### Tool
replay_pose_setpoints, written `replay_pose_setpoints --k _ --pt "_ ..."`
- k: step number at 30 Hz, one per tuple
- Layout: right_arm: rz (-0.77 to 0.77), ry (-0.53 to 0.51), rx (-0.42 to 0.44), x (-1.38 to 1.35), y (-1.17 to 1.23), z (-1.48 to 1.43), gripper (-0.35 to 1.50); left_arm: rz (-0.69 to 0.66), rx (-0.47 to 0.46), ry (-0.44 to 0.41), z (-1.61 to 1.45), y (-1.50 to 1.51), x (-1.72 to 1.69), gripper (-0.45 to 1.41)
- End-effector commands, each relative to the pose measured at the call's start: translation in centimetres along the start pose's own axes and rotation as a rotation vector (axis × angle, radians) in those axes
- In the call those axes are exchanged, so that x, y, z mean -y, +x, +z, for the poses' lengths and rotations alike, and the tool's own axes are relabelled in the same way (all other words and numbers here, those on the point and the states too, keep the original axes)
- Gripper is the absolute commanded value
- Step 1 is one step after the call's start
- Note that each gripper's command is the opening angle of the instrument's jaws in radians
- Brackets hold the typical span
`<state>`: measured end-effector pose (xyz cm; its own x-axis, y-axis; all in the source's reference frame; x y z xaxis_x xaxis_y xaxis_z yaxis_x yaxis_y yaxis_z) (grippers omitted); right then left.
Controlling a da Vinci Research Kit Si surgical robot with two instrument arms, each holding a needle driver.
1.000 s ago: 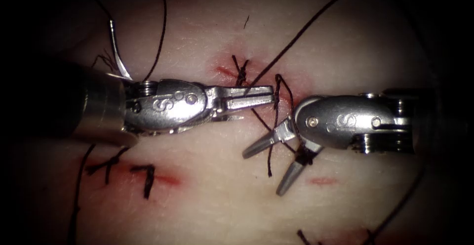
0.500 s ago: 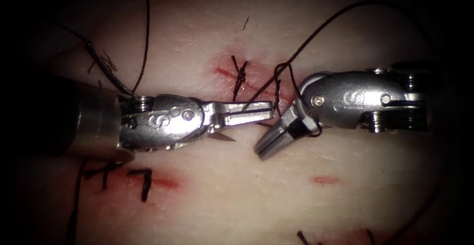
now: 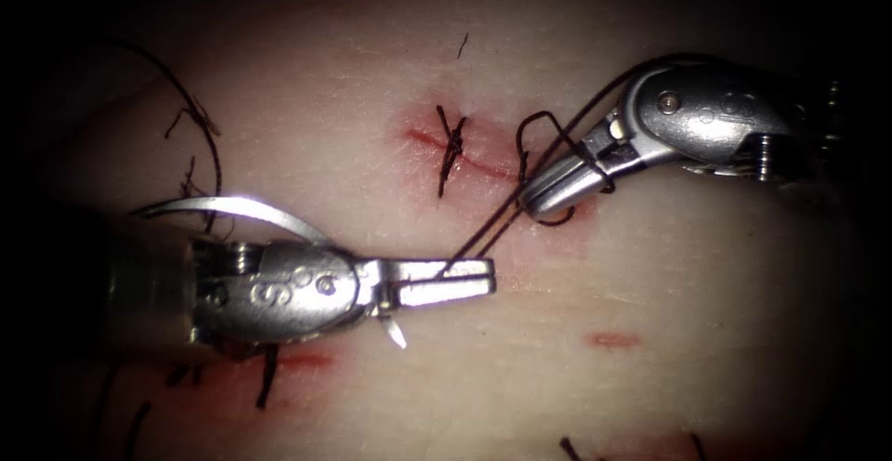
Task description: Wound Closure
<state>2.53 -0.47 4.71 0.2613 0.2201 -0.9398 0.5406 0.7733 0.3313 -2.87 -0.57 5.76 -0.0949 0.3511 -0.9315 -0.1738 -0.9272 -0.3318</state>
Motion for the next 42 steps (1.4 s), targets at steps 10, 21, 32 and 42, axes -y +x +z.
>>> replay_pose_setpoints --k 10,21,32,42 --pt "0.042 -0.080 0.013 -0.30 -0.10 -0.09 -0.35 -0.012 0.005 -0.053 -0.02 0.32 -0.57 -0.45" --pt "0.062 -0.110 0.007 -0.33 -0.07 -0.05 -0.35 -0.008 0.032 -0.143 -0.03 0.76 -1.53 -0.45" --pt "0.113 -0.278 0.068 -0.72 -0.29 -0.21 -0.35 0.026 0.042 -0.186 0.08 0.72 -1.93 -0.45" --pt "0.137 -0.363 0.090 -0.71 -0.53 -0.16 -0.35 -0.009 0.053 -0.216 0.16 0.38 -2.19 -0.45"
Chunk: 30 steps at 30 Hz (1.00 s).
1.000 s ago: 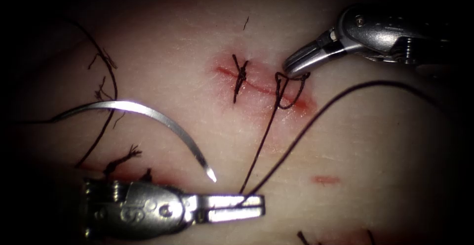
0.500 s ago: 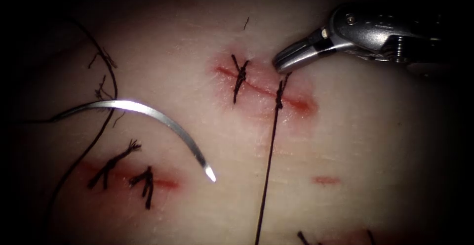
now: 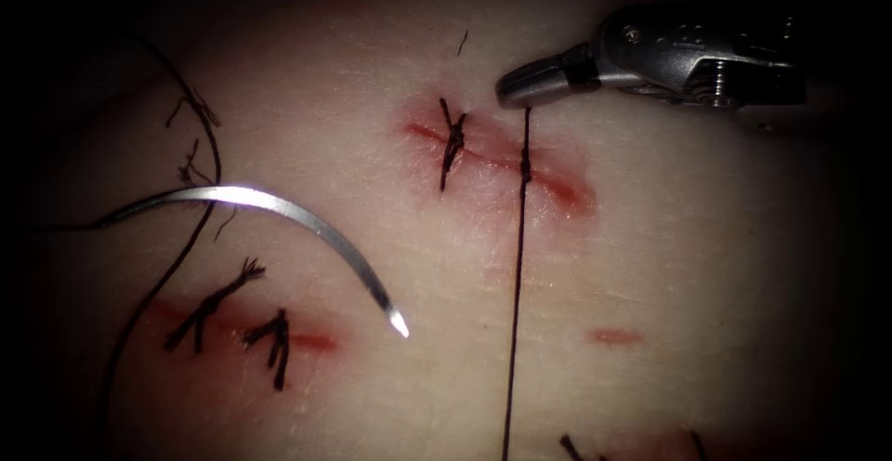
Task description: Wound Closure
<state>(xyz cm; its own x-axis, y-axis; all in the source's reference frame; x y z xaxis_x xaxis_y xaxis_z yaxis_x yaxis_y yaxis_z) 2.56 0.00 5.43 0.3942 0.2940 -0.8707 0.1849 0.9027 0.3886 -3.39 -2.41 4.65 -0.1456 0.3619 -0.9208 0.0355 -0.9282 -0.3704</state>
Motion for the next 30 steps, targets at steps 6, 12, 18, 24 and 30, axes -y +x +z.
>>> replay_pose_setpoints --k 6,12,18,24,30 --pt "0.008 0.032 -0.093 0.08 0.09 0.10 -0.35 -0.017 -0.003 -0.004 0.00 0.16 0.14 -0.45" --pt "0.076 -0.044 -0.261 0.42 0.39 0.01 1.18 0.104 -0.003 0.042 -0.26 0.87 0.84 -0.45" --pt "0.098 -0.183 -0.383 0.67 0.62 -0.29 1.10 0.180 -0.105 0.055 -0.59 1.43 1.73 -0.45" --pt "0.049 -0.228 -0.378 1.01 0.68 -0.08 0.75 0.254 -0.149 0.026 -0.68 1.57 2.36 -0.45" --pt "0.005 -0.220 -0.392 1.09 0.72 0.39 -0.11 0.245 -0.258 -0.037 -0.60 1.42 2.80 -0.45"
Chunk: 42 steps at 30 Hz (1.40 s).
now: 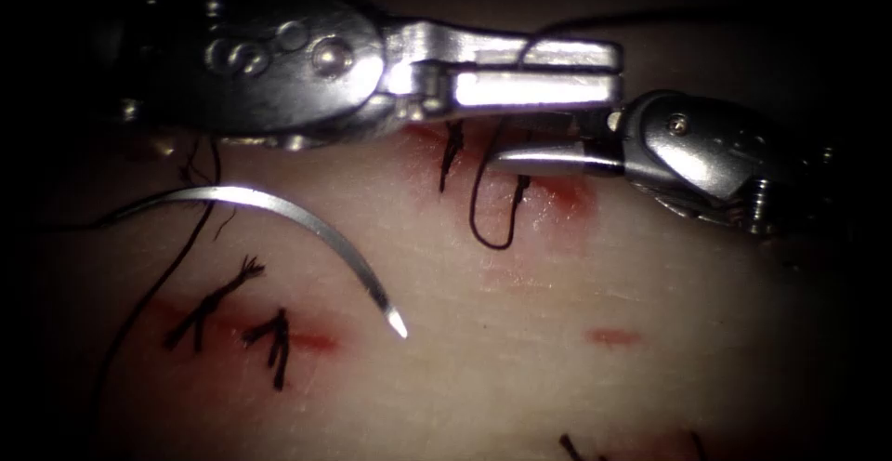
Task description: Wound Closure
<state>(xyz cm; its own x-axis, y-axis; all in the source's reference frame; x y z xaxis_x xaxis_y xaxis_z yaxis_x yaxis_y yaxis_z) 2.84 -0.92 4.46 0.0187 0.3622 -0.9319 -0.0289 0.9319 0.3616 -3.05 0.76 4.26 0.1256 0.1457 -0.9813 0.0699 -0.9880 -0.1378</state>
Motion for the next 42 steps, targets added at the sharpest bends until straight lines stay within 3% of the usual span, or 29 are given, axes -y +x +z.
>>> replay_pose_setpoints --k 1,10,17,21,24,31,42 --pt "-0.008 0.006 -0.007 -0.04 -0.05 0.24 -0.35 -0.023 -0.022 -0.010 0.05 -0.11 0.08 -0.45" --pt "-0.035 0.074 -0.054 0.10 -0.02 0.54 -0.35 -0.097 -0.096 -0.013 0.06 -0.36 0.31 -0.45" --pt "-0.029 0.143 -0.187 0.30 0.10 0.48 -0.35 -0.086 -0.107 -0.042 -0.09 -0.69 0.47 -0.45" --pt "-0.010 0.151 -0.314 0.34 0.16 0.39 -0.35 -0.060 -0.074 -0.024 -0.23 -0.99 0.51 -0.45" --pt "0.000 0.145 -0.350 0.35 0.17 0.32 -0.35 -0.040 -0.050 -0.011 -0.34 -1.19 0.50 -0.45" --pt "0.122 0.011 -0.524 0.20 0.12 0.07 -0.35 0.006 -0.034 0.019 -0.44 -1.50 0.33 -0.45" --pt "0.210 -0.274 -0.462 -0.08 0.01 -0.33 -0.35 0.089 -0.048 0.070 -0.40 -1.65 -0.04 -0.45"
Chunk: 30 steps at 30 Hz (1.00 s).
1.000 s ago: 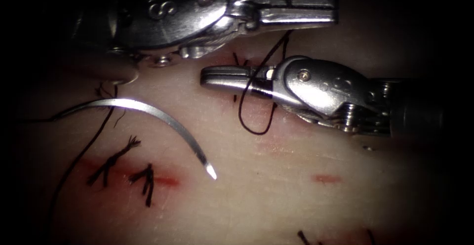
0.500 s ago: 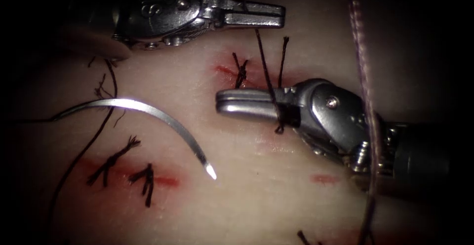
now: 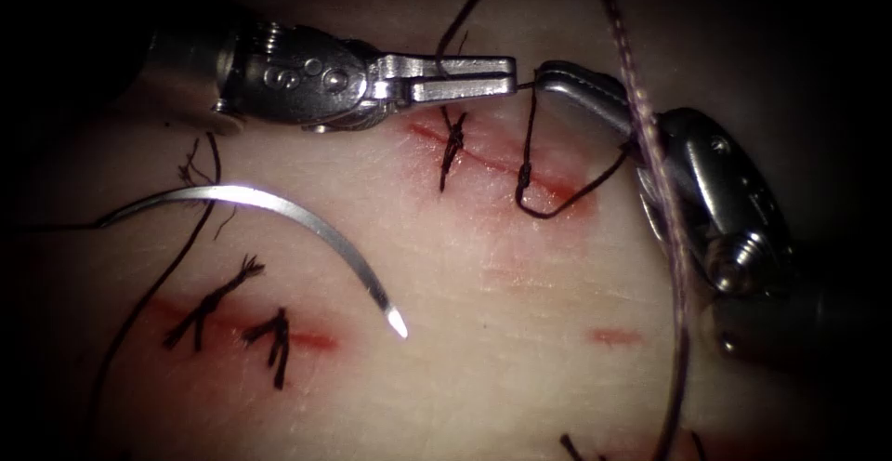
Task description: Wound Closure
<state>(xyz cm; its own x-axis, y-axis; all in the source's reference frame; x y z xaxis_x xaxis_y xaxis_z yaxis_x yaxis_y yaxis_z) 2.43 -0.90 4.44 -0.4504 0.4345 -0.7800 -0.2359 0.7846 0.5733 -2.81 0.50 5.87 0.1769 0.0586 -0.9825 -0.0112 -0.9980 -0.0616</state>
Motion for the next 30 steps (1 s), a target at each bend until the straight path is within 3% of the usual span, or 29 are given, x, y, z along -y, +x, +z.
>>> replay_pose_setpoints --k 1,6,15,21,26,27,30 --pt "0.024 -0.050 0.000 -0.07 -0.04 0.07 -0.35 0.013 0.008 0.002 0.05 -0.12 -0.11 -0.45" --pt "0.077 -0.093 0.035 -0.10 -0.08 0.13 -0.35 0.039 0.053 -0.011 0.08 -0.31 -0.41 -0.45" --pt "0.103 -0.081 0.160 -0.01 -0.30 0.24 -0.35 0.026 0.069 -0.005 0.17 -0.29 -0.44 -0.45" --pt "0.133 -0.033 0.156 0.05 -0.36 0.24 -0.35 0.021 0.079 0.014 0.17 -0.30 -0.30 -0.45" --pt "0.134 -0.062 0.154 0.05 -0.33 0.28 -0.35 0.026 0.109 0.021 0.25 -0.38 -0.28 -0.45" --pt "0.127 -0.115 0.174 0.03 -0.32 0.27 -0.15 0.029 0.138 0.008 0.29 -0.40 -0.32 -0.45" --pt "0.149 -0.235 0.277 -0.01 -0.32 0.26 0.07 0.030 0.182 -0.009 0.31 -0.41 -0.40 -0.45"
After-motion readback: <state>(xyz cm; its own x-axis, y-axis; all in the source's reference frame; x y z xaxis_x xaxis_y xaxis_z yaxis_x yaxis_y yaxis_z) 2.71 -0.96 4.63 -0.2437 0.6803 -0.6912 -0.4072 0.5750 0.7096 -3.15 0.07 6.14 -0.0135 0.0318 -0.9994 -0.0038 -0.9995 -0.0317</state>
